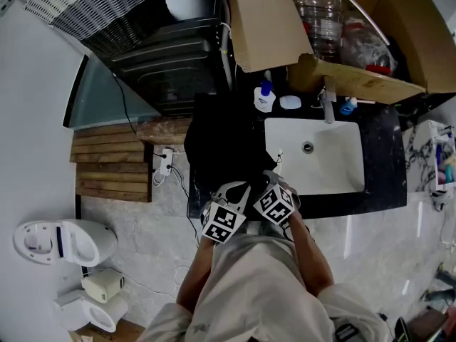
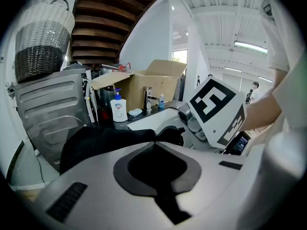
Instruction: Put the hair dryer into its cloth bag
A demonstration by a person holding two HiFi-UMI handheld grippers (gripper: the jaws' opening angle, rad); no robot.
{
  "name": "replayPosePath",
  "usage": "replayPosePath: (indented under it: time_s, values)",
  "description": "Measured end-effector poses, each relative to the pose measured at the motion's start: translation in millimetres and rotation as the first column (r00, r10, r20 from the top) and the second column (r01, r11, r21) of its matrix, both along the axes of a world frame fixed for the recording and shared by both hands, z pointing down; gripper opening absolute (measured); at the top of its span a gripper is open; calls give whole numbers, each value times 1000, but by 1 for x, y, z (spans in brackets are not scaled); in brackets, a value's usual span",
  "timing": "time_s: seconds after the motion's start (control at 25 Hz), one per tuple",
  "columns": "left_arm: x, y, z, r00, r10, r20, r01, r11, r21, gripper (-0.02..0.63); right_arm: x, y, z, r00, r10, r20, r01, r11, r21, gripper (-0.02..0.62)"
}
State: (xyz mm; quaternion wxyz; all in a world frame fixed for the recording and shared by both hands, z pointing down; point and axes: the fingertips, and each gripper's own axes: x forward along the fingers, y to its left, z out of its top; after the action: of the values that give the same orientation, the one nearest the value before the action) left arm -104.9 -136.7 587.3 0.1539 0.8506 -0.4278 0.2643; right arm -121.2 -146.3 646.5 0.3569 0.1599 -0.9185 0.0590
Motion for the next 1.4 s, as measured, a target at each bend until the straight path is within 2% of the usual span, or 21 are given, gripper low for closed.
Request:
replayPosePath:
  time_s: [0.32, 0.68, 1.08, 1.4]
  values:
    - [-2, 6, 8, 1000, -8, -4, 8, 1000, -21, 6, -2, 7, 7, 1000, -7, -28, 8, 999, 44, 197]
    - [-4, 7, 9, 1000, -15, -4, 14, 1000, -24, 6, 6, 11, -1, 1000, 0, 11, 0, 999, 47, 204]
    - [-4, 8, 11, 1000, -19, 2, 19, 1000, -19, 6, 24, 22, -7, 1000, 2, -7, -1, 998, 62, 212]
    - [-4, 9, 13, 1000, -21, -2, 21, 999, -27, 6, 48, 31, -12, 999, 40, 8, -40, 998, 50, 229]
